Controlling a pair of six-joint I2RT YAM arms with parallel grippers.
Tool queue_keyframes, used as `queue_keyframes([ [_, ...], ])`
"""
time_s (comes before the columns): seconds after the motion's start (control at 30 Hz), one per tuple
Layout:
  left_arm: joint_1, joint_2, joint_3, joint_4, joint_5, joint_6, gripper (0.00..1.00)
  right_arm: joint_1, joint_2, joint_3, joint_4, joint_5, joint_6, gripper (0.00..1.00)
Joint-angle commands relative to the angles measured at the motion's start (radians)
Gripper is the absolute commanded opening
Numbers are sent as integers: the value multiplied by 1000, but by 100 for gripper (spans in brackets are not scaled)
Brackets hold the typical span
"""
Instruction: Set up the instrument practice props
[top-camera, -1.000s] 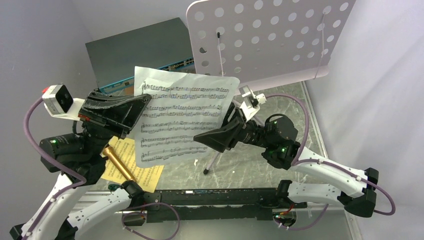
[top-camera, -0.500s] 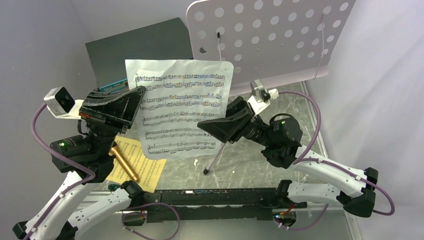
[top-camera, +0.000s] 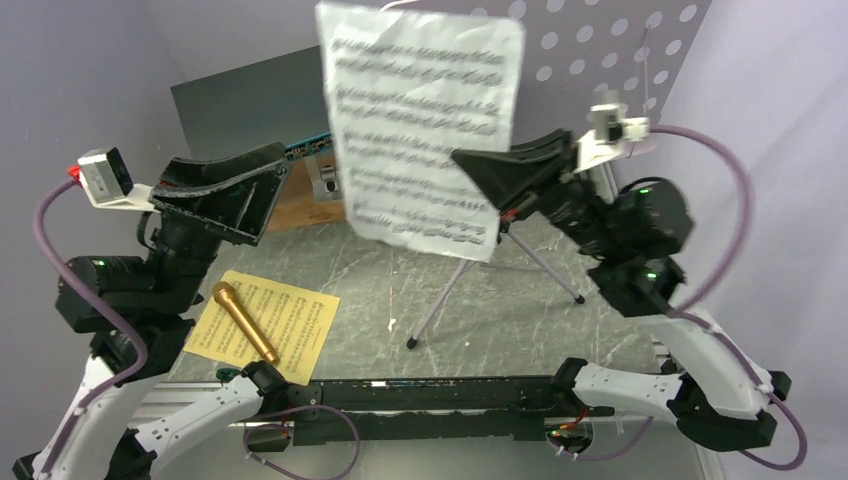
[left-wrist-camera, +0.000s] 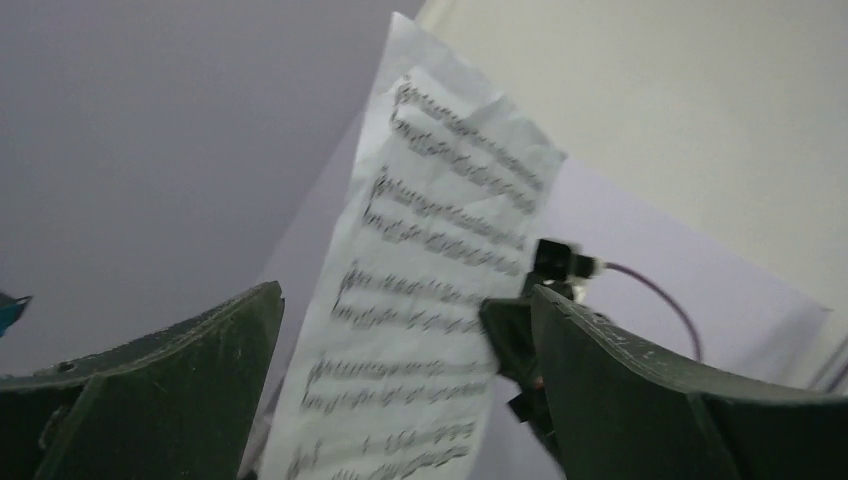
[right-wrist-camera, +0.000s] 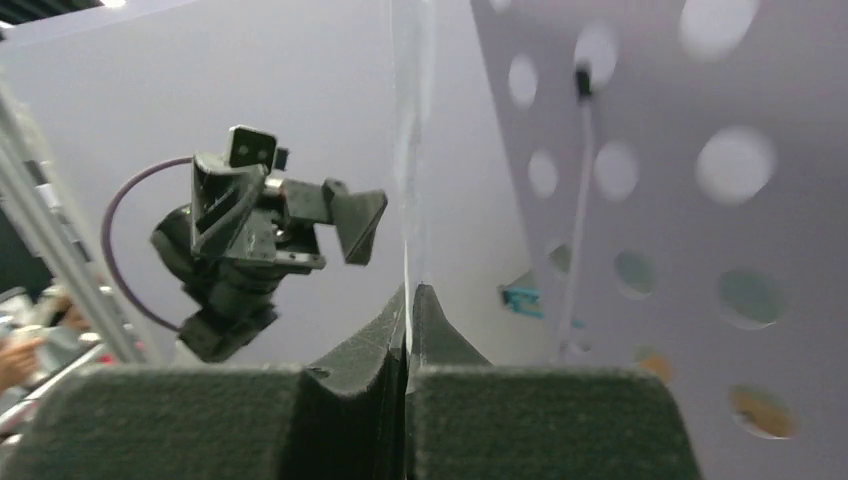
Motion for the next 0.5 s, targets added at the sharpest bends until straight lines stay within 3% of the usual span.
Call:
queue_keyframes([
  [0.0,-4,42,144,-352,-107,128,100,-21,-29,240,-367,104,-265,0],
  [0.23,-4,223,331,-463,23,205,93,-21,29,512,-678,267,-434,0],
  [0.47,-4,347,415,-429,220,148,95,-21,-20,550,-758,364,-474,0],
])
